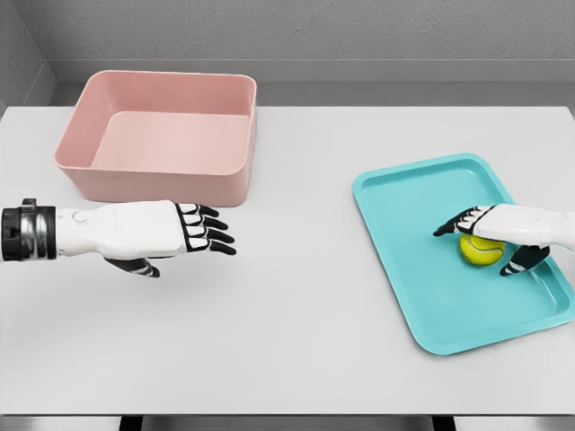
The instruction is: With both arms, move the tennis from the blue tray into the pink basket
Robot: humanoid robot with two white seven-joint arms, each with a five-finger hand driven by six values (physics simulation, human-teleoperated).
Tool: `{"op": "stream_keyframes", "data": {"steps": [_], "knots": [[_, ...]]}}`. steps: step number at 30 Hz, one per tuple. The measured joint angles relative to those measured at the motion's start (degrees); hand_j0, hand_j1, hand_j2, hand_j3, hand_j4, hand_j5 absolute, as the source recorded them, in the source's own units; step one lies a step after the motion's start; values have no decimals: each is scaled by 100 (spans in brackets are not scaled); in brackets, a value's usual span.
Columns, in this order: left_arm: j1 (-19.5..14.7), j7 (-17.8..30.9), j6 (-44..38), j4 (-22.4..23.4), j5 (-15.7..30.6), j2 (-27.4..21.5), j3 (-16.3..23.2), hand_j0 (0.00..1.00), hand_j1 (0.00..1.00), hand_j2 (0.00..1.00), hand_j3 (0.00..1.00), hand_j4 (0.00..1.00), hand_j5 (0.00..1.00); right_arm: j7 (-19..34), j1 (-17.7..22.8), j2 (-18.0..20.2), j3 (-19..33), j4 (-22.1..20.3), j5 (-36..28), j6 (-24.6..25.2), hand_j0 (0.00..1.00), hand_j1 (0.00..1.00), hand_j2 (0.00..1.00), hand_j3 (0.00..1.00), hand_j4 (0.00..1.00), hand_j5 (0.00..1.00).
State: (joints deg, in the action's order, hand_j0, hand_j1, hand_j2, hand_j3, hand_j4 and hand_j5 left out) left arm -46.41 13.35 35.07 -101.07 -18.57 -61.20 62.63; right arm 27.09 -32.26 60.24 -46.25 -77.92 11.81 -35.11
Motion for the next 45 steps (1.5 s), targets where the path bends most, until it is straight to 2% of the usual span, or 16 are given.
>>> {"op": "stream_keyframes", "data": {"steps": [16, 28, 32, 38, 45], "knots": [[0, 3, 0, 0, 21, -24, 2, 100, 100, 100, 100, 100, 100, 131, -44, -11, 19, 158, -53, 18, 61, 61, 61, 61, 61, 61], [18, 12, 0, 1, 21, -30, 17, 100, 100, 100, 100, 100, 100, 217, -220, 47, 55, 34, -26, 0, 61, 61, 61, 61, 61, 61], [26, 12, 0, 1, 20, -30, 19, 100, 100, 100, 100, 100, 100, 218, -264, 50, 62, -114, -42, -1, 60, 60, 60, 60, 60, 60], [26, 12, 0, 0, 13, -27, 18, 100, 100, 100, 100, 100, 100, 212, -264, 51, 67, -354, -83, -3, 55, 55, 55, 55, 55, 55], [26, 12, 0, 6, 10, -20, 17, 100, 100, 100, 100, 100, 100, 217, -360, 56, 67, -617, -195, -2, 54, 54, 54, 54, 54, 54]]}}
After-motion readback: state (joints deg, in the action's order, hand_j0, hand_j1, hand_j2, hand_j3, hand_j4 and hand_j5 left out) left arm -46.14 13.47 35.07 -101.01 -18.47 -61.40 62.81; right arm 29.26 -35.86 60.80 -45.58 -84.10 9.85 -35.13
